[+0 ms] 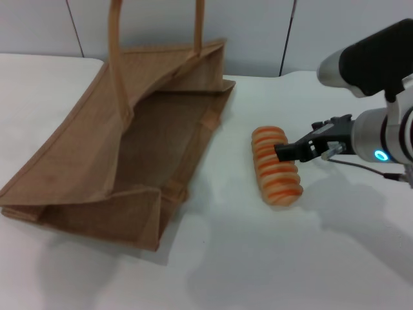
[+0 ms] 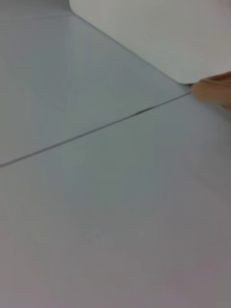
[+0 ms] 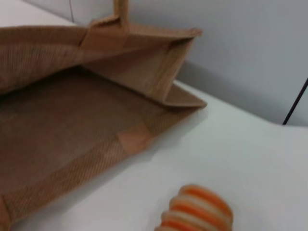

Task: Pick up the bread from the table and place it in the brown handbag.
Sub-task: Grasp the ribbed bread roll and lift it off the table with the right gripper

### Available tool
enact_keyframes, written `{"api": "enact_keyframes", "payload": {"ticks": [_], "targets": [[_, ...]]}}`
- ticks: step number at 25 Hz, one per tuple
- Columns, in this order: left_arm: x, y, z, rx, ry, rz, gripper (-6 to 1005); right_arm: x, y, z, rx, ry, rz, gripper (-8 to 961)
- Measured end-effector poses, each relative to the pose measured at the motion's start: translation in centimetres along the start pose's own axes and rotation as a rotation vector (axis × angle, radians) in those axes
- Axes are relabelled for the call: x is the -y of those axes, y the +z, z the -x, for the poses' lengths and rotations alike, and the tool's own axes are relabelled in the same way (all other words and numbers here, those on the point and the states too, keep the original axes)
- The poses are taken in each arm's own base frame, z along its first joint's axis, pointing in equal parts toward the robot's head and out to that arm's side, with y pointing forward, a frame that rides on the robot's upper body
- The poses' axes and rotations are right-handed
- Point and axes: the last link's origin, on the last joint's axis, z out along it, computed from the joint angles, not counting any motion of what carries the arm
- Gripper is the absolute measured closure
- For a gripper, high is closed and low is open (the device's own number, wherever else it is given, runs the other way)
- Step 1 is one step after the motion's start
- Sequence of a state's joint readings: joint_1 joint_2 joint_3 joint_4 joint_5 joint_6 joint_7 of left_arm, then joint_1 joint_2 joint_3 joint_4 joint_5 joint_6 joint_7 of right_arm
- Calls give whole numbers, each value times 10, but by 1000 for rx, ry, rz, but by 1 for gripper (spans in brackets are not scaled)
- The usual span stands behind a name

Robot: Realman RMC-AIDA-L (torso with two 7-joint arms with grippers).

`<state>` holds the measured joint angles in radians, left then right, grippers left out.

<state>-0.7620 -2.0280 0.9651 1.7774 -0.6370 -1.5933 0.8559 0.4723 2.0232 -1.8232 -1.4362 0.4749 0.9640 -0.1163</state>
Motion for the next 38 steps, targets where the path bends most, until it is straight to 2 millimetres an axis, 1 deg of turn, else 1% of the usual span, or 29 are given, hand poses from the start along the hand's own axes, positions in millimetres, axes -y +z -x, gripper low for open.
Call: {"api": "enact_keyframes", "payload": {"ticks": [5,11,15,21,24,29,38], "targets": [[-9,6,-5,12,20,21,889,-6,10,-4,-39,36,53,61],[-19,12,-12,18,49,46,889,-2,20,-10,-79,51,49,61],[-20,13,-13,19,52,49,889,2,28,-13,-110,58,38,61],[-24,15,-13,28,63,55,888,5,28,-14,-127,90,34,62],[-22,16,-11,49,59,37,888,1,28,-12,-146,108,44,62],[-24,20,-11,78,73,22,888,-5,23,-8,-157,110,61,62],[-25,21,-11,82,76,22,888,-11,24,-4,-161,134,88,62]]}}
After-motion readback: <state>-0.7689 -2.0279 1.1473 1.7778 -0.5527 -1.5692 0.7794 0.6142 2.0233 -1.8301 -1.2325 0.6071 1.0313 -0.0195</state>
